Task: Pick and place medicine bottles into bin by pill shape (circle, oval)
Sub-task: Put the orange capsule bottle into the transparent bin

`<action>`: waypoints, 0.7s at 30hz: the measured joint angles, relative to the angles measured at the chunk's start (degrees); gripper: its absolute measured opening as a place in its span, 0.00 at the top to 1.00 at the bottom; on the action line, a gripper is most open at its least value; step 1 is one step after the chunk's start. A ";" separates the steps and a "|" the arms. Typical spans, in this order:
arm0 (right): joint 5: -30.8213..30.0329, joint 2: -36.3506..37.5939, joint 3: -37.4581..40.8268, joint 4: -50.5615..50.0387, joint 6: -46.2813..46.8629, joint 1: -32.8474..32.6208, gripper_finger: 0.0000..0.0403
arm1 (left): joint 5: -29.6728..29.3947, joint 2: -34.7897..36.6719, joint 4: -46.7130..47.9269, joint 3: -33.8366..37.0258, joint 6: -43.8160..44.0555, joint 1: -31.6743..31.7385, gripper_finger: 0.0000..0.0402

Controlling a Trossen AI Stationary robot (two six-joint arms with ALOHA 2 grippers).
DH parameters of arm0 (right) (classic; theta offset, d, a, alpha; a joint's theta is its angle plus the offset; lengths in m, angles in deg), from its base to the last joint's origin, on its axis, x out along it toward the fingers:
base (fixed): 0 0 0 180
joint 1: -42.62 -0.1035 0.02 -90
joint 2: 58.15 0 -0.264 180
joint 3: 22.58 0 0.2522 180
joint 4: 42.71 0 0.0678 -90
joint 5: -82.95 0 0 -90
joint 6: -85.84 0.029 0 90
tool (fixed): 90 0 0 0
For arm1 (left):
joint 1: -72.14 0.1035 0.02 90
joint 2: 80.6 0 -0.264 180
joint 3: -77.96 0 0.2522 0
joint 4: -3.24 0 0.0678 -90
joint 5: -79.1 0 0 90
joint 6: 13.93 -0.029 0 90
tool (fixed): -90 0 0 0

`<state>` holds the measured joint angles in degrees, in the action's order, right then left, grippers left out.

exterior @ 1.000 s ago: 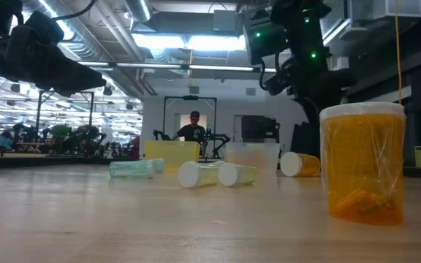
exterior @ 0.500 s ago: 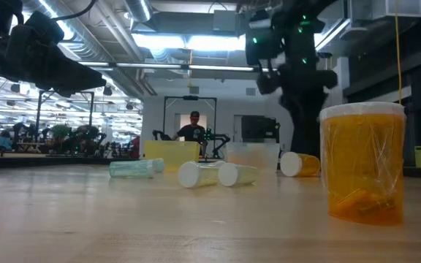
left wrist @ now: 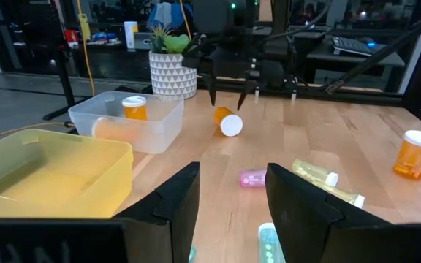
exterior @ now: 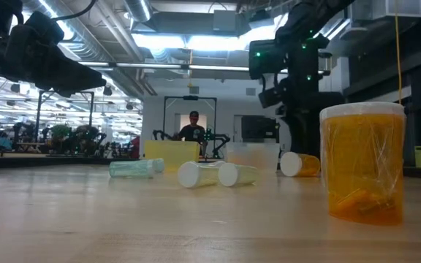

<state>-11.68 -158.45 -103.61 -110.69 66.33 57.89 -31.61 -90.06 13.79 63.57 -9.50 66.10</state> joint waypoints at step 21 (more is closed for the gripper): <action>2.67 -0.02 11.67 17.65 14.70 -0.26 0.42 | 0.00 0.01 0.02 0.00 -0.04 0.00 0.63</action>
<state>-9.01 -158.47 -91.94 -93.04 81.02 57.62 -31.61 -90.05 13.82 63.57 -9.54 66.10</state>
